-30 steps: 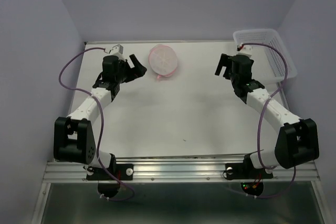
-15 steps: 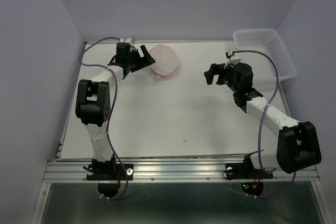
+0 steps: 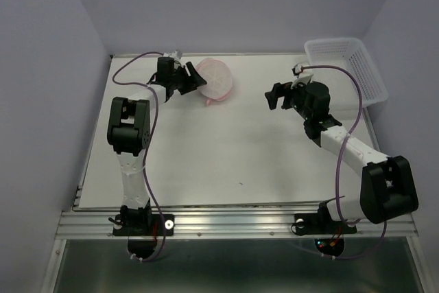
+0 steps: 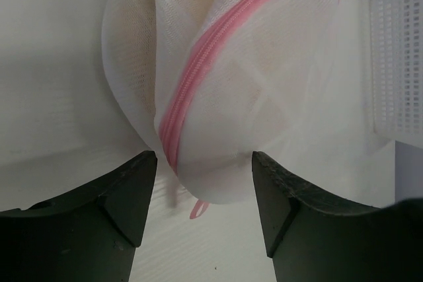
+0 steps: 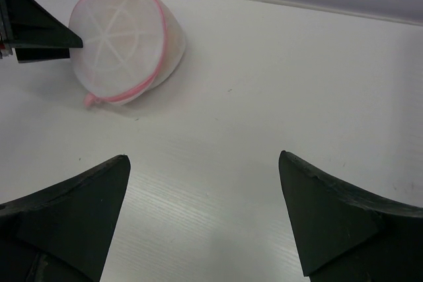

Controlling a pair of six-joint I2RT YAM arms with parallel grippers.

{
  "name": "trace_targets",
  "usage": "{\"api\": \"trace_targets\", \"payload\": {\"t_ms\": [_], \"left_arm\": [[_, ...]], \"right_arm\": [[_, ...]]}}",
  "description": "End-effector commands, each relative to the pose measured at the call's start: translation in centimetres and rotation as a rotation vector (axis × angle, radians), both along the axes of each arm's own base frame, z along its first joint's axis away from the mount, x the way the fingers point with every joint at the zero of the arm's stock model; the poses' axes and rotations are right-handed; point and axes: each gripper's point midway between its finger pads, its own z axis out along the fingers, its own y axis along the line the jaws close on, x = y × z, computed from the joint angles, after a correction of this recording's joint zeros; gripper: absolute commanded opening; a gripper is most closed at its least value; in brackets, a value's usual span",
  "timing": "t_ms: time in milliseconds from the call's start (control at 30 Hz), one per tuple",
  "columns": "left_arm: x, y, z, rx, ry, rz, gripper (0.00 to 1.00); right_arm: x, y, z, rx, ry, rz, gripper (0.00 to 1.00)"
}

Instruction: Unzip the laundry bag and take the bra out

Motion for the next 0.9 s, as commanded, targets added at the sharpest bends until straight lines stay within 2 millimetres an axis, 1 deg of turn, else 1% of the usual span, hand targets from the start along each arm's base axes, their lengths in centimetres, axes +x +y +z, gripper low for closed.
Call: {"api": "trace_targets", "payload": {"t_ms": [0, 33, 133, 200, 233, 267, 333, 433, 467, 500, 533, 567, 600, 633, 667, 700, 733, 767, 800, 833, 867], "left_arm": [[1.0, -1.7, 3.4, -0.088, -0.103, -0.048, 0.69], [0.9, -1.9, 3.2, -0.101, -0.101, -0.055, 0.63], [0.8, -2.2, 3.3, -0.123, -0.096, -0.058, 0.55], [0.9, -2.5, 3.5, -0.137, -0.104, -0.065, 0.47], [0.9, -2.5, 3.8, -0.145, -0.103, -0.059, 0.39], [1.0, -2.6, 3.9, -0.147, -0.108, -0.06, 0.36], [1.0, -2.7, 4.1, -0.159, -0.107, -0.058, 0.23], [0.7, -3.0, 4.8, -0.186, -0.103, -0.067, 0.0], [0.5, -3.1, 5.3, -0.198, -0.114, -0.073, 0.0], [0.0, -3.2, 5.0, -0.205, -0.101, -0.071, 0.0], [-0.1, -3.2, 6.2, -0.224, -0.109, -0.05, 0.0], [-0.7, -3.5, 6.3, -0.234, -0.095, -0.046, 0.0], [-0.8, -3.5, 7.1, -0.245, -0.102, -0.046, 0.0], [-1.4, -3.9, 7.9, -0.248, -0.105, -0.036, 0.0], [-1.8, -4.1, 8.3, -0.266, -0.093, -0.022, 0.0], [-2.6, -4.1, 8.9, -0.278, -0.084, -0.006, 0.0], [-3.0, -4.3, 9.1, -0.292, -0.07, 0.006, 0.0], [-3.4, -4.6, 9.2, -0.302, -0.056, 0.02, 0.0], [-4.2, -4.6, 9.2, -0.343, 0.004, 0.058, 0.0], [-4.5, -4.7, 9.3, -0.359, 0.021, 0.066, 0.0], [-5.0, -5.0, 9.1, -0.37, 0.052, 0.086, 0.0]], "right_arm": [[0.7, 0.4, 1.5, -0.007, -0.069, 0.016, 1.0], [0.6, 0.5, 1.5, -0.01, -0.069, 0.024, 1.0], [0.6, 0.8, 1.1, -0.011, -0.058, 0.037, 1.0], [0.6, 0.8, 1.0, -0.018, -0.059, 0.044, 1.0], [0.6, 0.8, 0.9, -0.018, -0.057, 0.044, 1.0], [0.7, 0.8, 1.0, -0.019, -0.059, 0.044, 1.0], [0.6, 0.8, 1.0, -0.021, -0.058, 0.045, 1.0], [0.5, 0.7, 0.9, -0.027, -0.053, 0.044, 1.0], [0.6, 0.8, 1.0, -0.03, -0.054, 0.046, 1.0], [0.3, 1.2, 0.8, -0.03, -0.05, 0.058, 1.0], [0.2, 1.3, 0.6, -0.032, -0.043, 0.065, 1.0], [0.1, 1.7, 0.5, -0.037, -0.044, 0.074, 1.0], [0.0, 1.6, 0.5, -0.041, -0.044, 0.075, 1.0], [-0.2, 2.2, 0.3, -0.043, -0.036, 0.091, 1.0], [-0.2, 2.2, 0.2, -0.083, -0.051, 0.106, 1.0], [-0.5, 2.9, -0.2, -0.103, -0.03, 0.138, 1.0], [-0.6, 3.4, -0.3, -0.114, -0.024, 0.148, 1.0], [-0.4, 3.5, -0.4, -0.114, -0.011, 0.132, 1.0], [-0.7, 4.3, -1.5, -0.131, 0.028, 0.141, 1.0], [-0.1, 4.2, -1.3, -0.136, 0.041, 0.108, 1.0], [0.0, 4.6, -1.6, -0.133, 0.061, 0.105, 1.0]]}}
